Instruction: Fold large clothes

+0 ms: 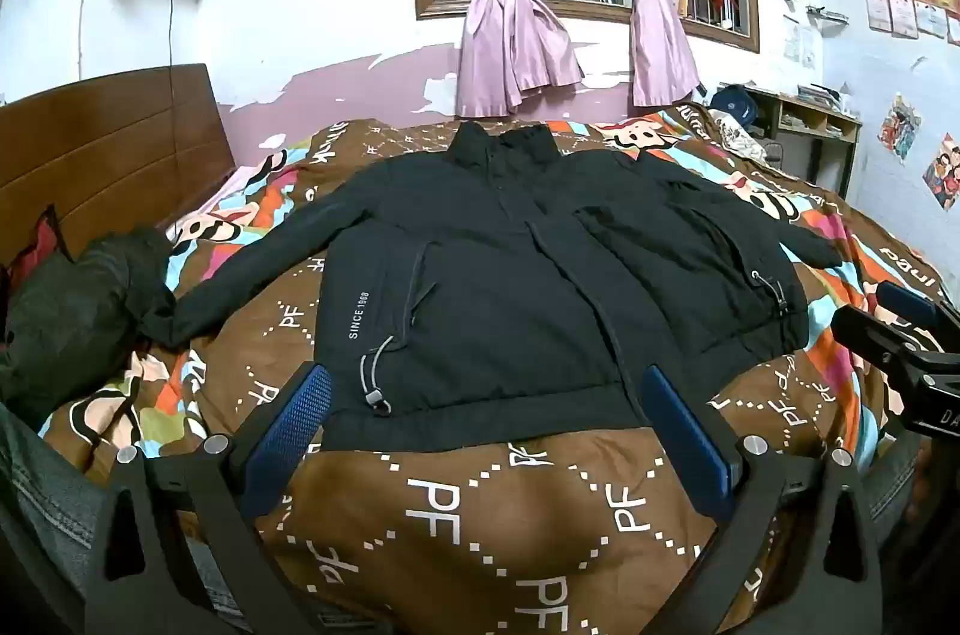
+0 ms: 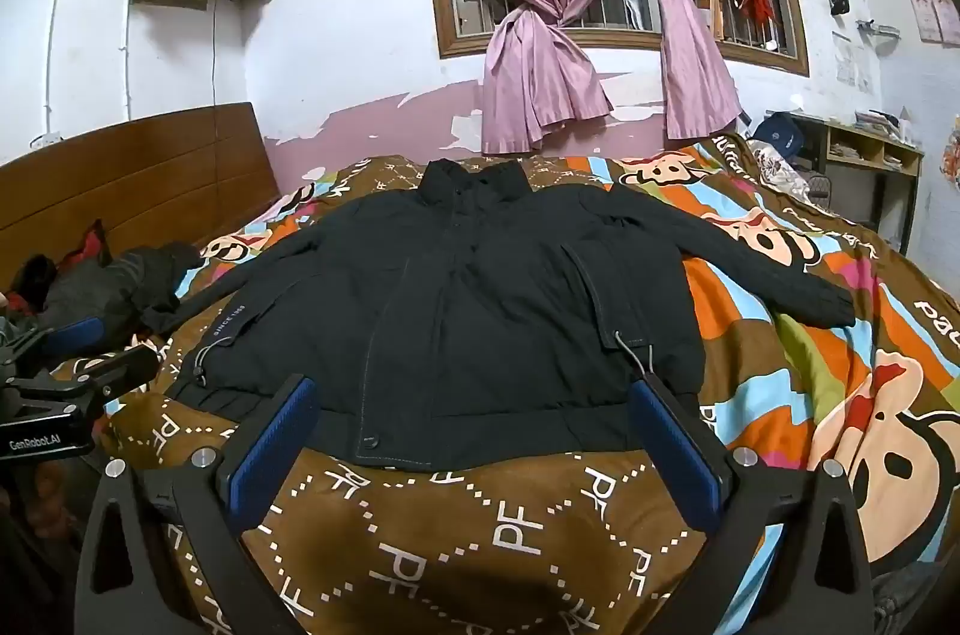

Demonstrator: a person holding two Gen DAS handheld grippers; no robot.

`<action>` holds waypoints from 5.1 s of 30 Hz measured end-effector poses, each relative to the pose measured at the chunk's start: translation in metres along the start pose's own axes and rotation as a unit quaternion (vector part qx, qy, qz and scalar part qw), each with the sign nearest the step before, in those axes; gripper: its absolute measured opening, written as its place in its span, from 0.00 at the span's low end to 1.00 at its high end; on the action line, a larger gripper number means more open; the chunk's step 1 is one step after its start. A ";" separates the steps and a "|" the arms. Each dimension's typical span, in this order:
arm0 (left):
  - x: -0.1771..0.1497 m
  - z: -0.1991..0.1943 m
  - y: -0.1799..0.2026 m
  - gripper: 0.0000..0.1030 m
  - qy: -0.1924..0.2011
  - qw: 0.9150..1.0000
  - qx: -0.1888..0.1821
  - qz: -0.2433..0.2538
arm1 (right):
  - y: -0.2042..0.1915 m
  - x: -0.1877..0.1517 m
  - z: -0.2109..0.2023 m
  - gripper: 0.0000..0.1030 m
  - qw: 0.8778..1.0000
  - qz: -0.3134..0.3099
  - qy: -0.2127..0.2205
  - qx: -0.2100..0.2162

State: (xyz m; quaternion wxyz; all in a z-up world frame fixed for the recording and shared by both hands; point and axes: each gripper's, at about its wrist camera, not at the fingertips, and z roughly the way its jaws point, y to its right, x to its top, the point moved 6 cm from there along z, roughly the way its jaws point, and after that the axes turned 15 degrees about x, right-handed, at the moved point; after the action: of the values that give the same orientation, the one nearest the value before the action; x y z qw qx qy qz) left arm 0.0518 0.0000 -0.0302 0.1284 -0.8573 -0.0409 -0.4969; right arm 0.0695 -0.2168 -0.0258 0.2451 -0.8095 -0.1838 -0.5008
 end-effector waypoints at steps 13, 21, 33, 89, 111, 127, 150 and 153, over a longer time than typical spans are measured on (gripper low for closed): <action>0.000 -0.001 0.001 0.98 0.001 1.000 -0.003 0.000 | 0.000 0.000 0.001 1.00 1.000 -0.002 -0.003 -0.001; -0.001 -0.005 0.003 0.98 0.001 1.000 -0.006 0.000 | 0.000 -0.001 0.002 1.00 1.000 -0.003 -0.005 -0.001; -0.003 -0.002 0.005 0.98 0.000 1.000 -0.012 0.000 | 0.001 -0.001 0.002 1.00 1.000 -0.003 -0.007 -0.002; -0.003 -0.001 0.006 0.98 -0.005 1.000 -0.016 0.000 | 0.007 -0.009 0.011 1.00 1.000 0.007 -0.015 0.010; -0.006 0.000 0.005 0.98 -0.009 1.000 -0.015 0.000 | 0.010 -0.011 0.011 1.00 1.000 0.015 -0.015 0.004; -0.005 0.005 -0.004 0.98 -0.021 1.000 -0.005 -0.004 | 0.027 0.005 -0.008 1.00 0.998 0.059 0.012 -0.009; 0.227 0.000 -0.017 0.98 -0.024 0.999 -0.048 -0.005 | 0.101 0.284 -0.044 1.00 0.996 0.083 -0.009 -0.012; 0.267 0.004 -0.014 0.98 -0.033 0.997 -0.064 0.002 | 0.112 0.303 -0.025 1.00 0.996 0.067 -0.029 -0.060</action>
State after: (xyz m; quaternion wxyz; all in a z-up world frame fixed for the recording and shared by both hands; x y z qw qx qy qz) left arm 0.1867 -0.0005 0.2002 0.0730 -0.8799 -0.0116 -0.4695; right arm 0.2431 -0.3063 0.2327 0.2238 -0.8473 -0.1060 -0.4700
